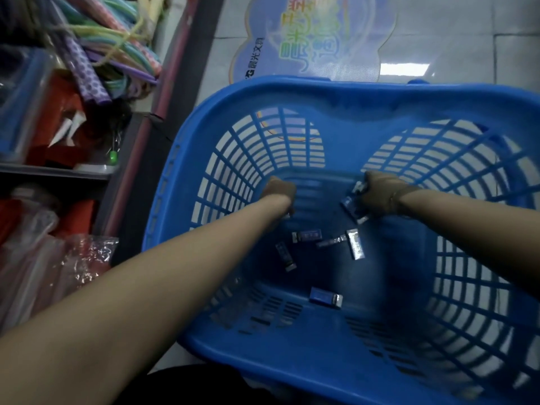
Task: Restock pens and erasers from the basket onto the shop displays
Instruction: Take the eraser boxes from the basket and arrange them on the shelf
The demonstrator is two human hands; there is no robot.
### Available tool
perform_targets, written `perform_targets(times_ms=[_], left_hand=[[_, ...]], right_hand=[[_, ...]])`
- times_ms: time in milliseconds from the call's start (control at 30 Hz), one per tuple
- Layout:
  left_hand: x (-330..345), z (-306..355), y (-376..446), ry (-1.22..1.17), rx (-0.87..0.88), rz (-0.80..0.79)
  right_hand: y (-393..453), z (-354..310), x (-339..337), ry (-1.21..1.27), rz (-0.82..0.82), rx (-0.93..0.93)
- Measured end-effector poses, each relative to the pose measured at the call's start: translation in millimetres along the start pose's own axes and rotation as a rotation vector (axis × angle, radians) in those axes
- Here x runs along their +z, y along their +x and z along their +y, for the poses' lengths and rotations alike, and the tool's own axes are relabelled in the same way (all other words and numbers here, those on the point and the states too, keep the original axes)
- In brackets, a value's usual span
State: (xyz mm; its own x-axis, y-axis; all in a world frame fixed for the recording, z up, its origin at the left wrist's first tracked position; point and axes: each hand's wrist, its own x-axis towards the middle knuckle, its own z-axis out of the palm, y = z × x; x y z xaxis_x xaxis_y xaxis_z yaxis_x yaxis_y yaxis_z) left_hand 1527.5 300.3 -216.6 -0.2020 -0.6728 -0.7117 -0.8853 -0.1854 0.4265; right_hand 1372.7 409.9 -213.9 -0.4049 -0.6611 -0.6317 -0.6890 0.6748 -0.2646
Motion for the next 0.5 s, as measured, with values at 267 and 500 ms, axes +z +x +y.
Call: perform_targets(times_ms=[267,500], left_hand=[[16,-27,-31,1.074,0.601,-0.149],[28,-37,-32,1.03,0.668,-0.115]], right_hand=[[-8,1,16,-0.046,0.056,-0.048],[-8,-18,44,0.086,0.039,0.016]])
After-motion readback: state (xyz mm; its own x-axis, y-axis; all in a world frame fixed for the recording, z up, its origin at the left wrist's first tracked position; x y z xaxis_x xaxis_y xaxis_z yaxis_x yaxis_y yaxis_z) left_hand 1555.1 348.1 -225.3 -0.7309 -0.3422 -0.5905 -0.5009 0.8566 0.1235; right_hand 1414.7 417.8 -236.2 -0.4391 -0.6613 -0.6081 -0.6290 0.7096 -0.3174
